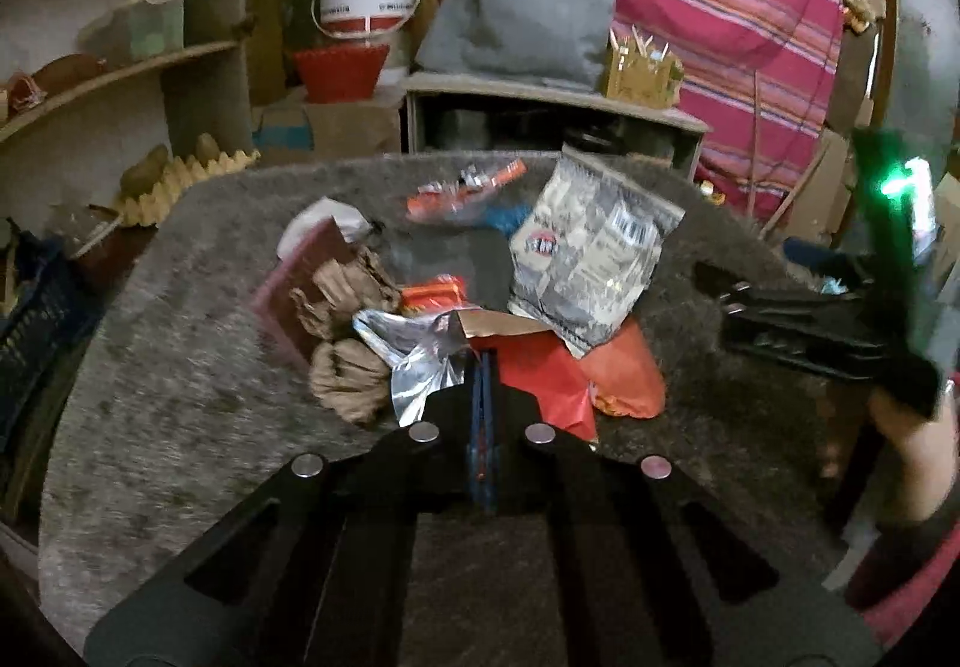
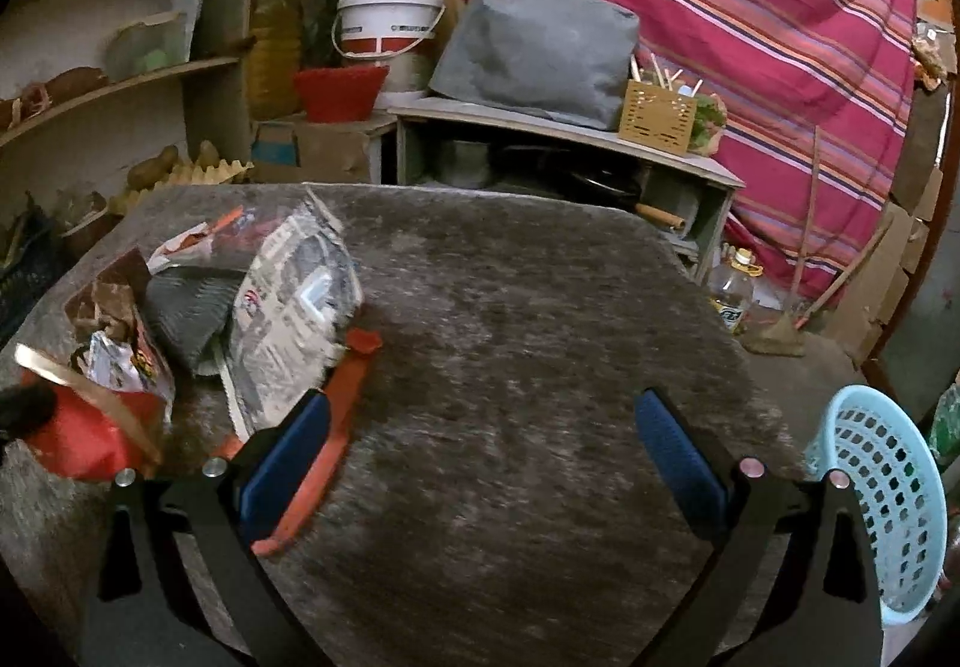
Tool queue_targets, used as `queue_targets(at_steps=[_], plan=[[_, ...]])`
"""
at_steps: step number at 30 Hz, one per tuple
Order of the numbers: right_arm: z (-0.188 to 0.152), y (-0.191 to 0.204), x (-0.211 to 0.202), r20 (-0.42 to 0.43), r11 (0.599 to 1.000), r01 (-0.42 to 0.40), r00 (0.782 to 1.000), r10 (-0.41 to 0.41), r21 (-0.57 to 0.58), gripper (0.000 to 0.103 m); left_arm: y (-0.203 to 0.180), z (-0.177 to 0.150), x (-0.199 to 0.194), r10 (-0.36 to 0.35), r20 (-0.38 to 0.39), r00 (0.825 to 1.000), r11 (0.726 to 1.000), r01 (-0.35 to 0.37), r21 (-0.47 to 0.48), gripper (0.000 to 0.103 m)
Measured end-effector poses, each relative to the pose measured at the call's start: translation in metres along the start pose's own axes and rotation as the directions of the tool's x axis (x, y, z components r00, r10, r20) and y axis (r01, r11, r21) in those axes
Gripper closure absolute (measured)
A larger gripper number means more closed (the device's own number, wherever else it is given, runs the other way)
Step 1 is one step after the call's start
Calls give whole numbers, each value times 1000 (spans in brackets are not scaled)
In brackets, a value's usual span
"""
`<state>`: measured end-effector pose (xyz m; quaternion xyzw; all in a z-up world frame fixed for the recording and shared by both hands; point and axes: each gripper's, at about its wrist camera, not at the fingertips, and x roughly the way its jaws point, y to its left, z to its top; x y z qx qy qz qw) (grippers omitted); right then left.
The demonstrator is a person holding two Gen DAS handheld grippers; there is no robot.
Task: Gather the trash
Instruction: 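Grasp the white printed snack bag with the right tool and lift it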
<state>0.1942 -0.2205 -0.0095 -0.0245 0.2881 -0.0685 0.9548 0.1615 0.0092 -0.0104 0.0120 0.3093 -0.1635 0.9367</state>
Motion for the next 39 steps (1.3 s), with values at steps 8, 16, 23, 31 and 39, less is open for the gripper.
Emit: queue_targets(at_steps=[8,16,23,31,39], plan=[[7,21,11,-4,999,-31,1000,31,-9,4,35,7,-25,30,56,998,999,-28,-44,103],[10,33,22,-8,999,-52,999,52,-10,4,72,8,-28,89,58,994,991,-83,-108,103],[14,45,27,-9,996,-76,997,75,-47,4,88,8,-26,121,51,991,984,-113,-136,103],[12,46,36,-68,980,-196,979,193,-30,74,97,7,-22,141,41,989,978,-133,-162,103],[16,30,15,-18,974,-224,974,224,-26,93,89,13,-33,156,61,986,975,-144,-169,103]])
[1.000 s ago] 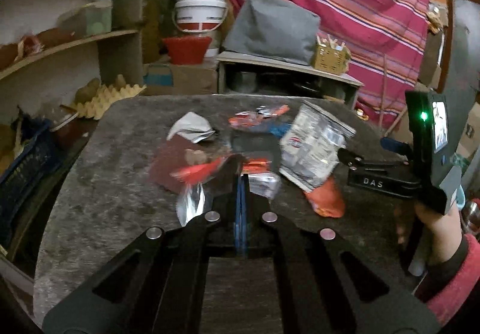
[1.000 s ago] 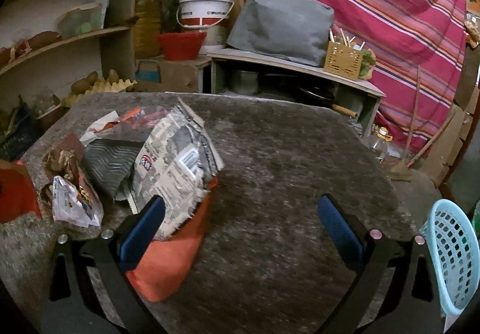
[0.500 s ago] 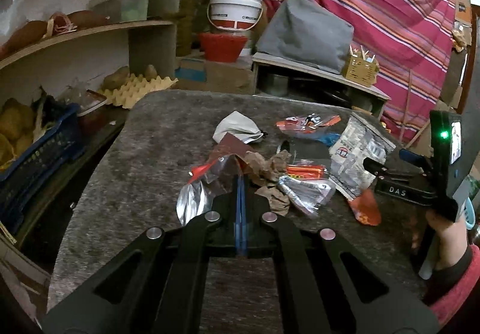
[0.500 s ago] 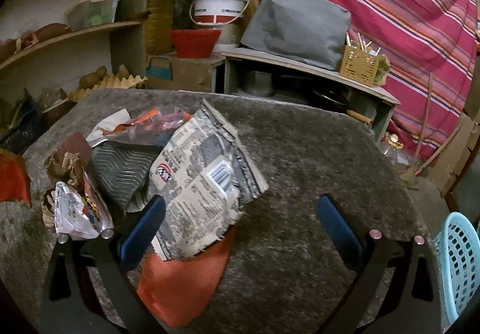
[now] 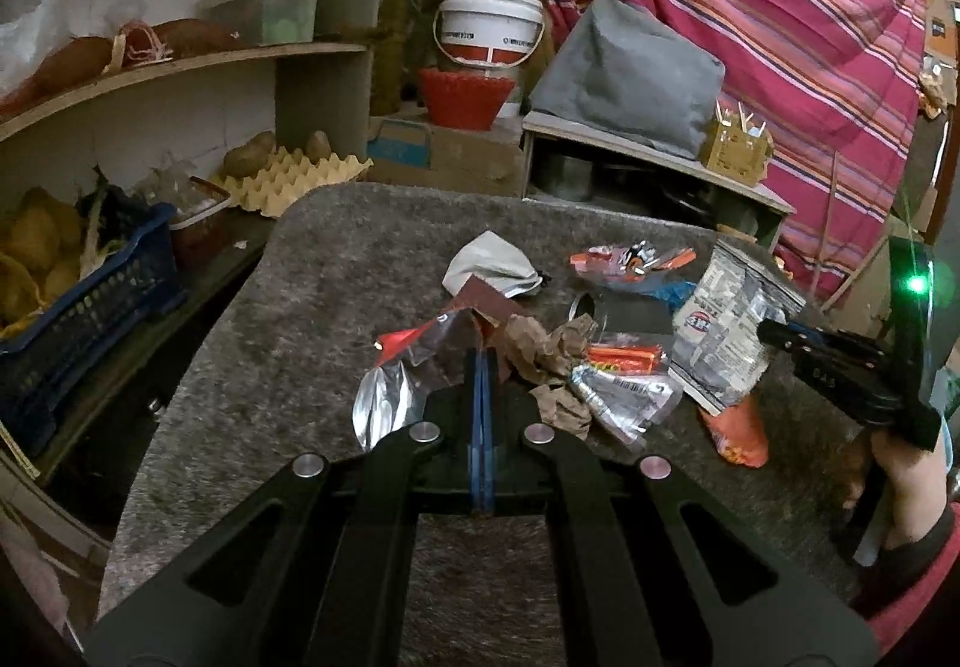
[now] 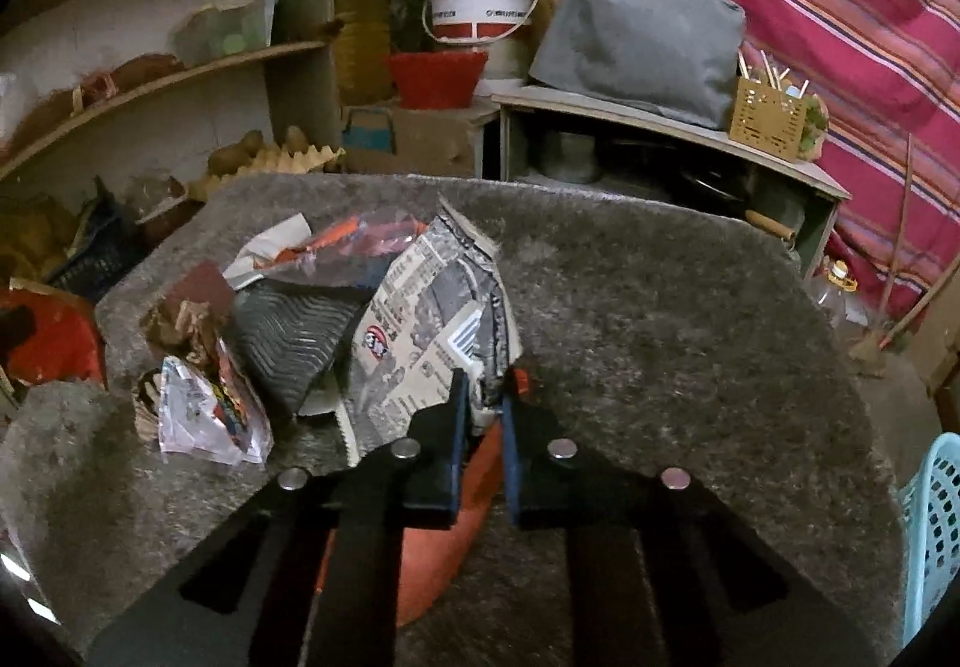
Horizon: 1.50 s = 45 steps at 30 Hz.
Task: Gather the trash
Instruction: 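Grasp the white printed snack bag with the right tool and lift it, then carry the white snack bag to the blue basket and release it with the right tool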
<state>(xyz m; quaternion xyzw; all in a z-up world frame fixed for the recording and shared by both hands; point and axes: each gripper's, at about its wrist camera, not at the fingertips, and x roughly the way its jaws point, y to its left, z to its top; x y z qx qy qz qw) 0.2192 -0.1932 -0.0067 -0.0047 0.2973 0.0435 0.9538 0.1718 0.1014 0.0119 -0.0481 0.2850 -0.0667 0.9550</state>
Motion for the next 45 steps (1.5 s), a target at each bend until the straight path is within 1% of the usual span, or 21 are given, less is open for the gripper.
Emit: queue_targets(at_steps=[4,9,15,21,28,34,38,42,45], plan=[[5,-14,-22,55,1000,0,998,-1,19,94,-8,5,-8,-2,21,1000,1000,2,7,103],[6,-36,-45,89,999,11,996,-14,36,94,-24,9,-17,-2,41,999,999,1,35,103],[-1,-71,-68,89,997,27,995,-34,76,94,-37,10,-16,-10,42,999,999,8,42,103],[-16,-113,-90,76,993,40,996,-49,115,94,-62,13,-15,-35,40,999,997,33,64,103],[-29,-156,-111,78,985,61,994,-74,163,94,-110,14,-11,-41,41,998,993,36,110,103],[-38,-195,-133,91,971,99,988,-121,217,94,-154,8,-7,-67,31,997,987,62,146,103],[-46,-216,-145,90,958,138,982,-165,250,94,-186,5,-3,-99,21,995,980,94,174,103],[-53,-242,-160,88,941,197,970,-229,273,94,-219,2,0,-145,13,989,968,139,207,103],[-59,-263,-170,80,928,224,963,-258,297,94,-242,0,2,-176,8,984,958,169,230,103]])
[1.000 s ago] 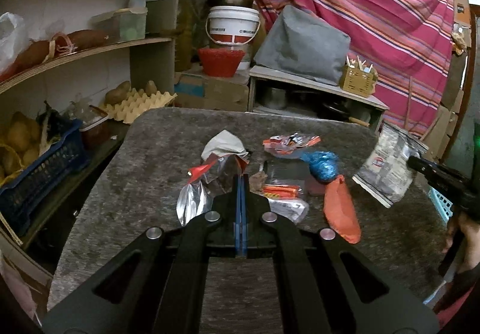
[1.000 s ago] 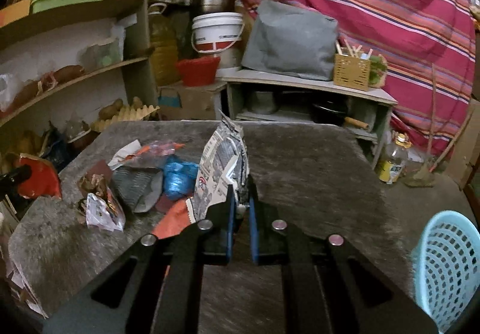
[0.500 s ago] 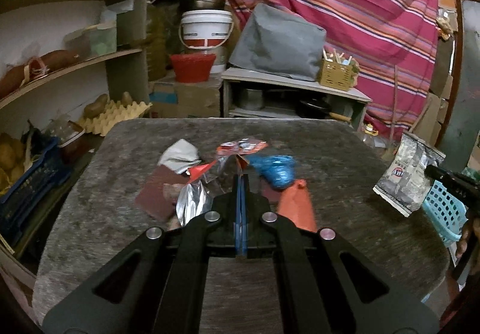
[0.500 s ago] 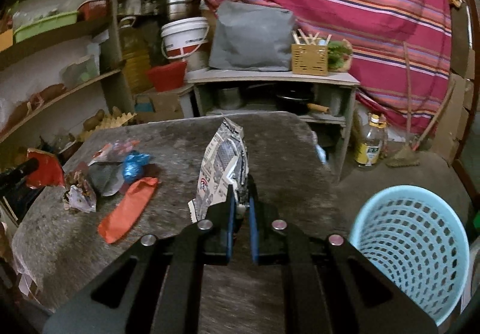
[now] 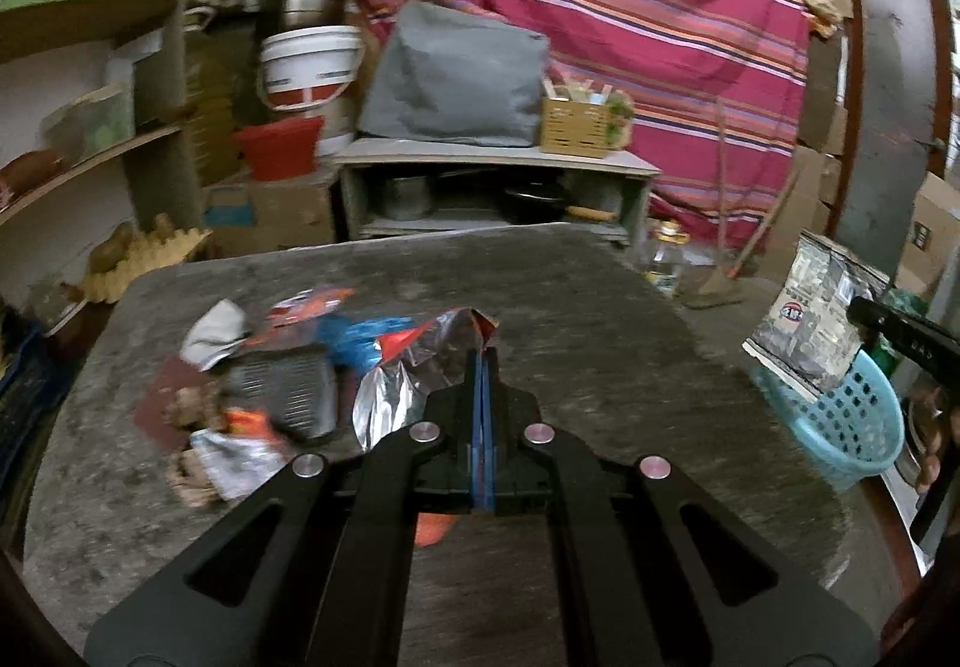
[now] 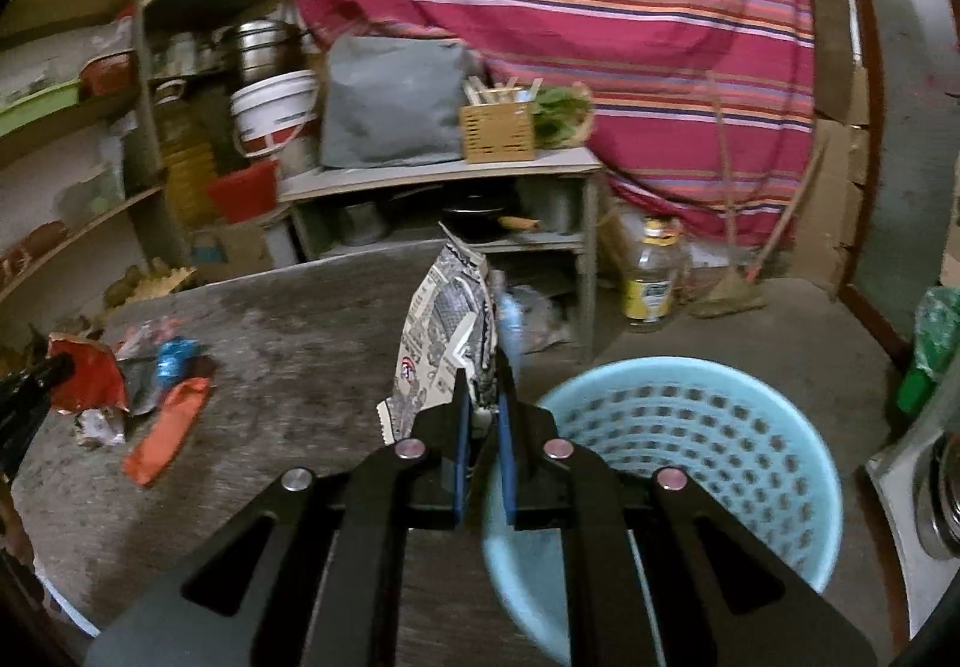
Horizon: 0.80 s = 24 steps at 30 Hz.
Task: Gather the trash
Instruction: 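Carry the white snack bag to the blue basket and release it with the right tool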
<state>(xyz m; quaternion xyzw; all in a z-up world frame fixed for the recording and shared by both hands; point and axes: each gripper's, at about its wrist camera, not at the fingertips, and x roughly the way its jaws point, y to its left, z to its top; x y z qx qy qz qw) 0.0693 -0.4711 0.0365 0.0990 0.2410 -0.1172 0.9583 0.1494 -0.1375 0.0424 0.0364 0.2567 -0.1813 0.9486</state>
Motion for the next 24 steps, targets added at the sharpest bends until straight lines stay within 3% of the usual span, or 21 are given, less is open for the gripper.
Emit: queue_targets(at_steps=[9,24], plan=[[-1,-70,-9,-13,987,156,988,-155,45,94,-85,7,25,-152,-2,988,987,152,51,103],[-23,-151,-14,-73,955,264,964,-256,135,94,-233,5,66,-363,-57,930,917,367,156,103]])
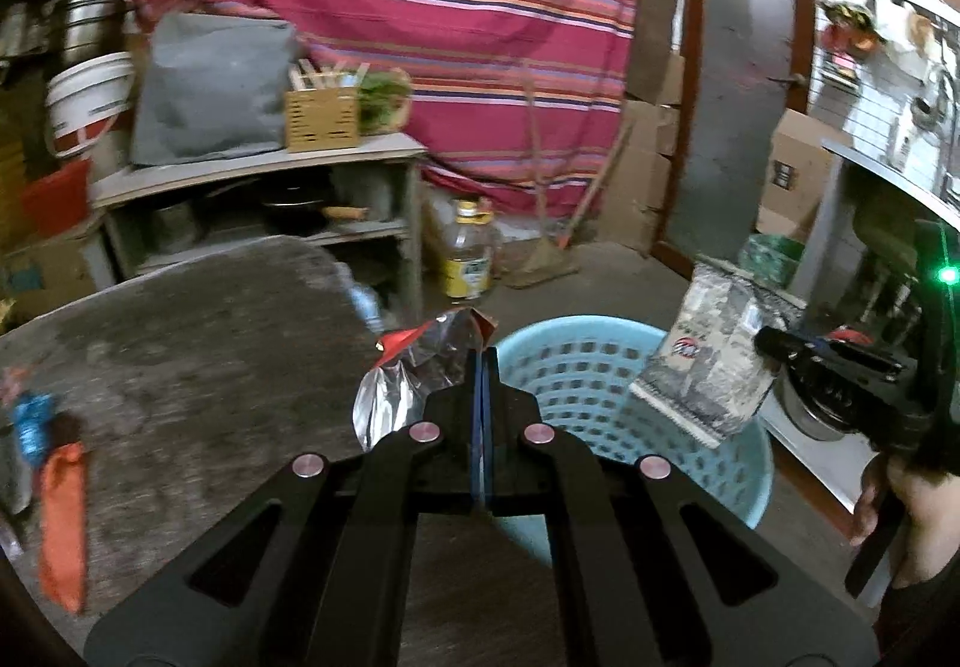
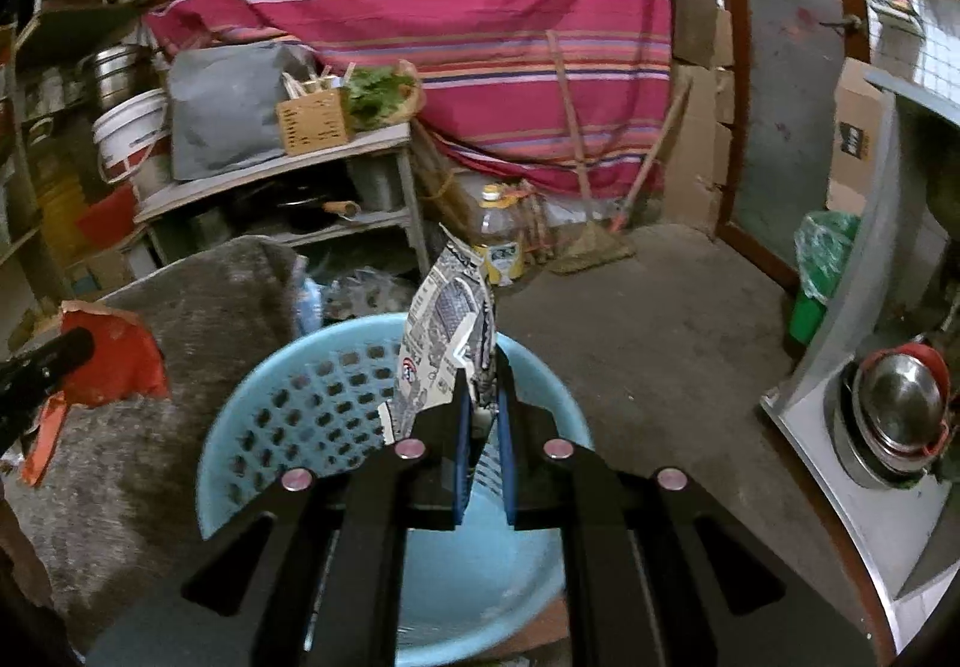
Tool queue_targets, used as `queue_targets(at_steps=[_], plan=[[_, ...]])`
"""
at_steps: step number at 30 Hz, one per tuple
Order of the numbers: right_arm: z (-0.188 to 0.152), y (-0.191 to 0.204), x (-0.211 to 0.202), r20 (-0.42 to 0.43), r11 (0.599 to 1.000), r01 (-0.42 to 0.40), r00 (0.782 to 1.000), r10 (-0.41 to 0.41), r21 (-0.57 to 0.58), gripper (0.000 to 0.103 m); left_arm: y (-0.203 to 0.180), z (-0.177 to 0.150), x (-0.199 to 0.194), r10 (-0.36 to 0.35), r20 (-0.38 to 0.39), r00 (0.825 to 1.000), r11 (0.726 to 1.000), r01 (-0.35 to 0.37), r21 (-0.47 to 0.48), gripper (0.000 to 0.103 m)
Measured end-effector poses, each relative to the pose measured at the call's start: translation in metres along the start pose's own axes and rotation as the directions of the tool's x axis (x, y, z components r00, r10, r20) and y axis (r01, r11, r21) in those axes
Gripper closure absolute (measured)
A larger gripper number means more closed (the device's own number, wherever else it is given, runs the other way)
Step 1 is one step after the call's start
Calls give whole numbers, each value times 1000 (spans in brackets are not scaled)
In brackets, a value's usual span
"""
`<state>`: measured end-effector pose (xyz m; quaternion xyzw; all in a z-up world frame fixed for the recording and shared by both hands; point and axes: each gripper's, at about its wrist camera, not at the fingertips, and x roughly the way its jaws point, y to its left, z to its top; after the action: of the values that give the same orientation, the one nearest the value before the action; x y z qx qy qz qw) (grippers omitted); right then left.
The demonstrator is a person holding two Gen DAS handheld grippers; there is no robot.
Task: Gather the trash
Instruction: 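Carry the white snack bag to the blue basket and release it with the right tool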
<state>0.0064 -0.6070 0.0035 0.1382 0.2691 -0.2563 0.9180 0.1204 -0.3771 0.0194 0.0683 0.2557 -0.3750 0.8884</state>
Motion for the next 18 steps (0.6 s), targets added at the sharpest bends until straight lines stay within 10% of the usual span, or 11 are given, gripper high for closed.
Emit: queue_targets(at_steps=[12,16,18], plan=[[-4,-9,11,-27,1000,13,1000,-13,15,94,-34,2,57,-31,-70,997,999,34,38,101],[-4,-7,13,-30,1000,11,1000,-11,15,94,-23,-1,57,12,-74,997,1000,-10,23,39],[-4,-5,15,-34,1000,9,999,-9,10,94,-15,-1,48,31,-54,998,999,-30,11,34]])
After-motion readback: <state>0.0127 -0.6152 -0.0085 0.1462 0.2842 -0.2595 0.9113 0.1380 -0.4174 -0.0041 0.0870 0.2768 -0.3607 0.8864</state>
